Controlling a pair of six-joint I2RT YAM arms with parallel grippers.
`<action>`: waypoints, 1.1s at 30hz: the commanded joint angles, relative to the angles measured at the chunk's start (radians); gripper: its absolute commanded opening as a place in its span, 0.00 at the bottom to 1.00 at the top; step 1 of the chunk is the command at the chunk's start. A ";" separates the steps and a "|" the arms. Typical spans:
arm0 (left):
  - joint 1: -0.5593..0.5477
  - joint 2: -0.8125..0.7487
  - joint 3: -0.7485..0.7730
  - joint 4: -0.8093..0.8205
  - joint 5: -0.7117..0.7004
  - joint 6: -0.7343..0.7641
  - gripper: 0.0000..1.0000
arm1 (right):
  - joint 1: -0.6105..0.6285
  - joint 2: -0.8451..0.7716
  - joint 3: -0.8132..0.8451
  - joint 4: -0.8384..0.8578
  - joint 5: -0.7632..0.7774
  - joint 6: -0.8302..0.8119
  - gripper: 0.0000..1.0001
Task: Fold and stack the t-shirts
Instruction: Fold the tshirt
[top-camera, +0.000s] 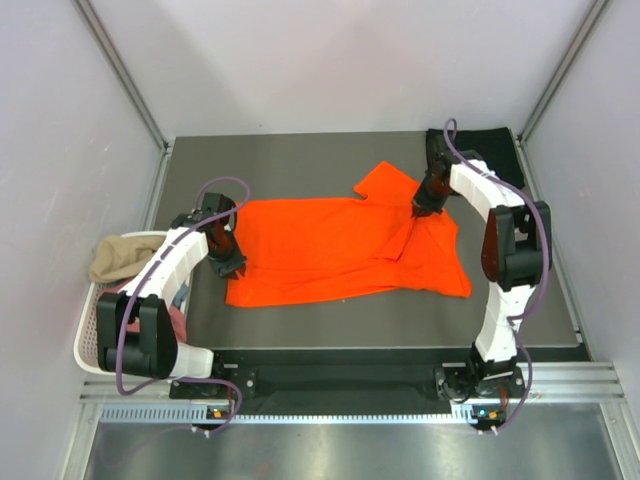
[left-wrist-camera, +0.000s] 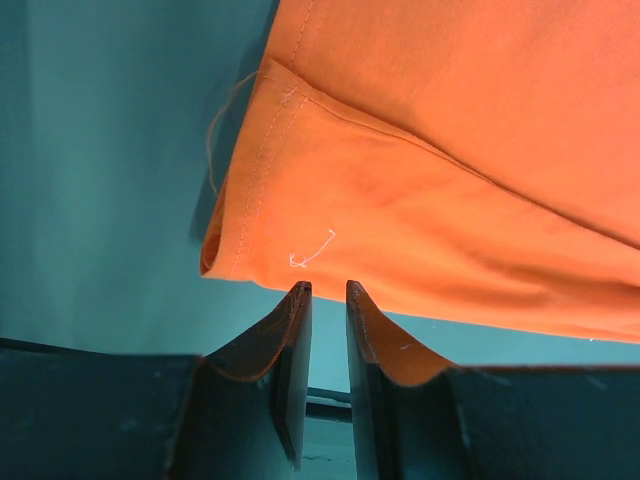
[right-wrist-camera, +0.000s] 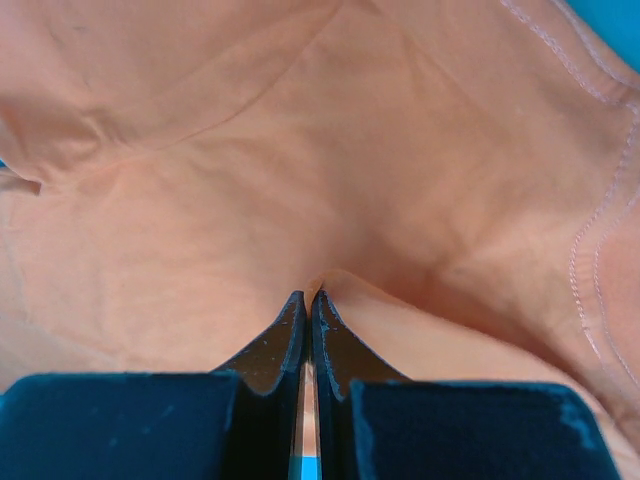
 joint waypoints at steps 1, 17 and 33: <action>0.002 -0.014 0.017 0.001 -0.026 0.006 0.25 | 0.016 0.004 0.079 0.034 0.007 -0.034 0.00; 0.008 0.037 0.019 0.025 -0.021 0.008 0.25 | 0.017 0.090 0.128 0.020 -0.002 -0.060 0.01; 0.011 0.119 0.031 0.067 0.020 0.005 0.25 | 0.003 0.085 0.254 -0.149 0.171 -0.268 0.62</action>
